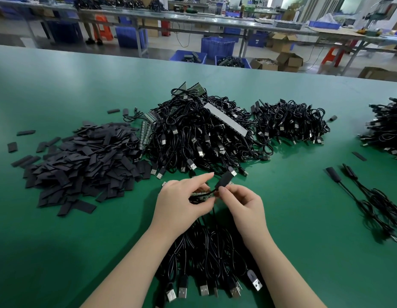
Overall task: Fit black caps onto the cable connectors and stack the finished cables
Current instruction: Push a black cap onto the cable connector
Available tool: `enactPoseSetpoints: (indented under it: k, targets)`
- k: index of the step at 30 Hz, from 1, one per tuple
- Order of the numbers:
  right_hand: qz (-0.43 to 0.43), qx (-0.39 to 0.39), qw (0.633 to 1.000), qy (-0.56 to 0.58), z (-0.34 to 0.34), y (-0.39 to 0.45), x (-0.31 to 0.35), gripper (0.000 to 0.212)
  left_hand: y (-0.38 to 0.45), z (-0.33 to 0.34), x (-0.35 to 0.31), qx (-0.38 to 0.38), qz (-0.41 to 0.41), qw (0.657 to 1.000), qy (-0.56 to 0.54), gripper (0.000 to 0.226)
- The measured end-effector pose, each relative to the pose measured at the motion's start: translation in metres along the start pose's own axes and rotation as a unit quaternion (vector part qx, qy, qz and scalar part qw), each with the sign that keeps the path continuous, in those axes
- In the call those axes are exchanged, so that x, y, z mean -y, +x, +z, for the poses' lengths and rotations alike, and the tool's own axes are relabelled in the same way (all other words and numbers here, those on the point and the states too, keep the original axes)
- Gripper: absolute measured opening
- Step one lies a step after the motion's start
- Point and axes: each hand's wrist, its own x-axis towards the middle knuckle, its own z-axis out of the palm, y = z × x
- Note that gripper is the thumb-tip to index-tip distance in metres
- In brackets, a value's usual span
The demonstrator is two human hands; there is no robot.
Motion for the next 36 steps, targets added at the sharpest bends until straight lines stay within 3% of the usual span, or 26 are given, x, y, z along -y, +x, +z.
enactPoseSetpoints:
  k: [3, 5, 9, 15, 20, 22, 24, 26, 28, 29, 33, 36]
  targets:
    - [0.022, -0.045, 0.998, 0.037, -0.003, 0.002, 0.000, 0.015, 0.002, 0.001, 0.000, 0.002, 0.016, 1.000, 0.015, 0.021]
    - [0.018, -0.033, 0.999, 0.021, -0.004, 0.003, -0.001, 0.012, 0.003, 0.001, 0.001, 0.000, 0.025, 0.999, 0.022, 0.012]
    - [-0.022, 0.014, 0.995, -0.091, 0.000, 0.000, -0.003, 0.015, 0.004, 0.000, 0.003, -0.001, 0.036, 0.999, 0.026, 0.015]
    - [-0.037, -0.010, 0.997, -0.071, 0.001, 0.000, -0.004, 0.016, 0.002, 0.003, 0.002, -0.009, 0.046, 0.998, 0.039, 0.024]
    - [-0.064, -0.104, 0.988, 0.099, -0.017, 0.007, 0.026, 0.009, 0.001, -0.001, 0.001, -0.048, 0.056, 0.997, 0.018, 0.042]
    - [-0.140, -0.138, 0.976, 0.089, -0.038, 0.011, 0.048, 0.009, 0.000, -0.002, 0.001, -0.059, 0.044, 0.997, 0.011, 0.037]
    - [-0.189, -0.200, 0.961, -0.012, -0.065, 0.015, 0.066, 0.009, 0.000, -0.001, 0.000, -0.061, 0.037, 0.997, 0.007, 0.032]
    - [-0.185, -0.267, 0.911, -0.254, -0.097, 0.024, 0.070, 0.012, 0.000, -0.001, 0.000, -0.057, 0.039, 0.997, 0.014, 0.025]
    - [-0.106, -0.278, 0.796, -0.528, -0.130, 0.036, 0.062, 0.018, 0.000, 0.000, 0.000, -0.052, 0.039, 0.998, 0.020, 0.021]
    - [-0.055, -0.264, 0.750, -0.604, -0.143, 0.041, 0.056, 0.019, 0.000, 0.000, 0.000, -0.051, 0.039, 0.998, 0.020, 0.021]
    - [0.053, -0.204, 0.656, -0.725, -0.180, 0.049, 0.035, 0.028, 0.001, 0.002, 0.001, -0.055, 0.035, 0.998, 0.019, 0.020]
    - [0.075, -0.213, 0.612, -0.758, -0.200, 0.055, 0.032, 0.057, 0.001, 0.002, 0.003, -0.061, 0.034, 0.997, 0.015, 0.019]
